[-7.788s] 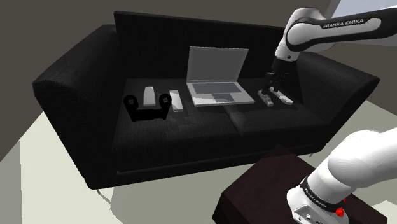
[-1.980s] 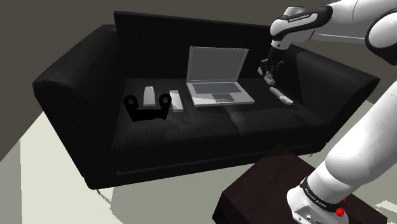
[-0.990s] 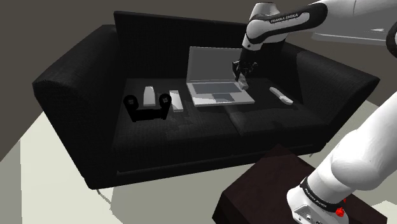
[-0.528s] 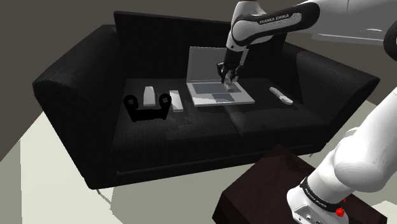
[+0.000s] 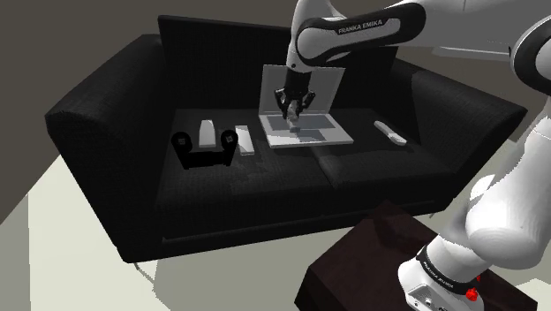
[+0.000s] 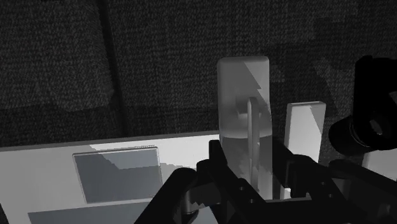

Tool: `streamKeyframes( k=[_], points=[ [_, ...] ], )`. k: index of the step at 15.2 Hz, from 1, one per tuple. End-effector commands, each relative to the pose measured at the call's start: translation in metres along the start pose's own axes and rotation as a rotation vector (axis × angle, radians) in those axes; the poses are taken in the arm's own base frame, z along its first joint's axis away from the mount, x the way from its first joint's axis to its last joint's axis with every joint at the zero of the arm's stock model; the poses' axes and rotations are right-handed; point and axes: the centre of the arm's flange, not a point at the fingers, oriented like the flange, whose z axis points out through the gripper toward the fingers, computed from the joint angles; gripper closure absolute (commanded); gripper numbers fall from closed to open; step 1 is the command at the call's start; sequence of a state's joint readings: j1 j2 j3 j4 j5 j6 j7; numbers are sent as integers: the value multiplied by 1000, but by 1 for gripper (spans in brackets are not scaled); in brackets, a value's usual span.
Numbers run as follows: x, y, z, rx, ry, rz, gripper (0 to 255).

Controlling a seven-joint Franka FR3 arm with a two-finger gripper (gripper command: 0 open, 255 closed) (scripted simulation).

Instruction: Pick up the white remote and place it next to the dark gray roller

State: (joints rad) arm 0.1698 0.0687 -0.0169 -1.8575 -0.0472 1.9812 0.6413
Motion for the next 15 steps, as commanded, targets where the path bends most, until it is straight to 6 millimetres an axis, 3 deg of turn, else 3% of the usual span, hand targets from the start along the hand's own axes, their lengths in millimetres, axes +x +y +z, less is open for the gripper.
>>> streamKeyframes(
  k=[1, 7, 15],
  points=[
    [-5, -28, -1, 0, 0, 1, 255],
    [-24, -107, -3, 0, 0, 1, 255],
    [-27, -107, 39, 0, 0, 1, 255]
  ],
)
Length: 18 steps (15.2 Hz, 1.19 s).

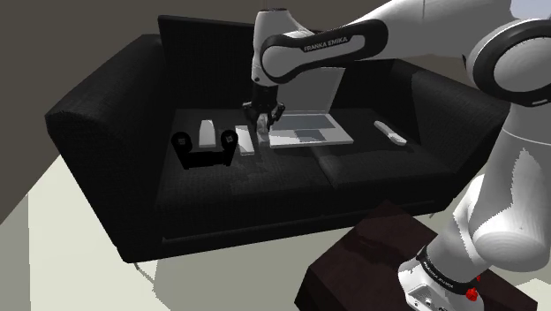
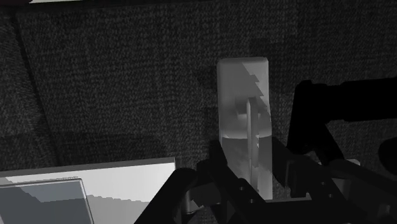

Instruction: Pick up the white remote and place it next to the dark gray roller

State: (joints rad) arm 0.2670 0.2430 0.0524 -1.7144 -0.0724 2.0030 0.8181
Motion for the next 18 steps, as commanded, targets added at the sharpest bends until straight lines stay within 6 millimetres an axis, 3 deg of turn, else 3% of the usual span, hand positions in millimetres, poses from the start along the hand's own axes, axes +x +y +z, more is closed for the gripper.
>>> streamKeyframes(
  k=[1, 18],
  points=[
    [0, 0, 11, 1, 1, 0, 255],
    [-6, -1, 101, 1, 1, 0, 255]
  ],
)
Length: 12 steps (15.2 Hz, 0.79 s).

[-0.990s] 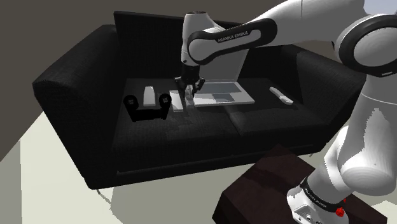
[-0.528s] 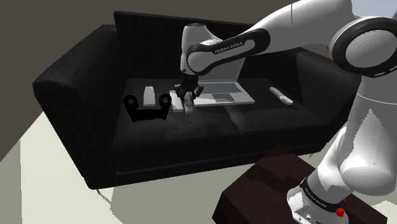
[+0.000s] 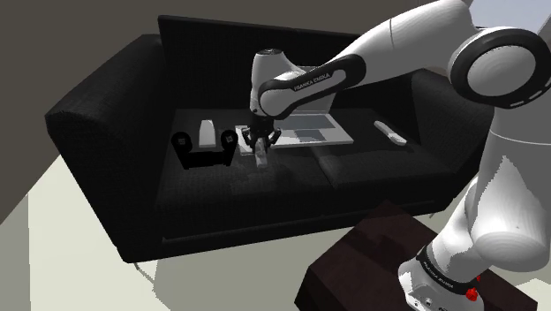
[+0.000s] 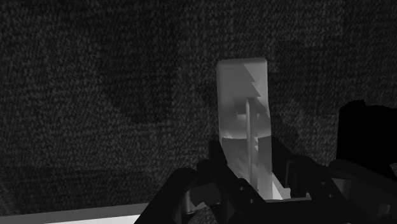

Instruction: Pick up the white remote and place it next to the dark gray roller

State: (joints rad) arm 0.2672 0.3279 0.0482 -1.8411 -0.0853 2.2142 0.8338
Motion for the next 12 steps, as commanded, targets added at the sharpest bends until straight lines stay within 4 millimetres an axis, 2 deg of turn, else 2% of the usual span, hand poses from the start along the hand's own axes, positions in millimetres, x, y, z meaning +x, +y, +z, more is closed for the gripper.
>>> streamKeyframes(
  k=[1, 2, 10, 11, 12],
  points=[
    [-1, 0, 12, 0, 1, 0, 255],
    [-1, 0, 20, 0, 1, 0, 255],
    [-1, 0, 20, 0, 1, 0, 255],
    [-1, 0, 20, 0, 1, 0, 0],
    [-1, 0, 20, 0, 1, 0, 0]
  ],
)
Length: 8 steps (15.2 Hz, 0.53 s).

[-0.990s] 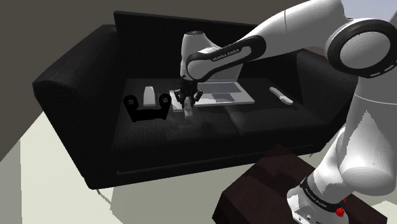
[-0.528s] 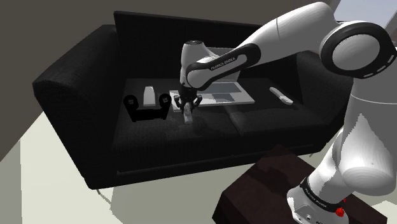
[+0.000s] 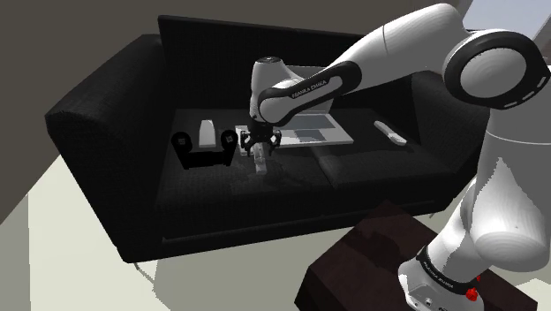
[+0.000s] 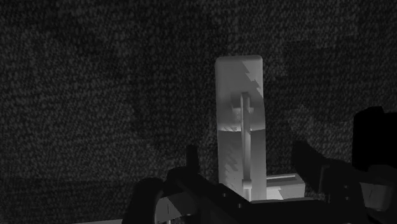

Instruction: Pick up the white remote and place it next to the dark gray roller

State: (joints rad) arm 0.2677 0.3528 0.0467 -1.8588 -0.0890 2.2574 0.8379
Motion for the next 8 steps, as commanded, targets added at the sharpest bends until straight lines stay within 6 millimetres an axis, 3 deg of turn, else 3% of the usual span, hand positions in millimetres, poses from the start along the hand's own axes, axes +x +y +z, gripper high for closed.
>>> streamKeyframes(
  k=[1, 4, 8],
  points=[
    [0, 0, 0, 0, 0, 0, 0],
    [0, 0, 0, 0, 0, 0, 0],
    [0, 0, -50, 0, 0, 0, 0]
  ],
)
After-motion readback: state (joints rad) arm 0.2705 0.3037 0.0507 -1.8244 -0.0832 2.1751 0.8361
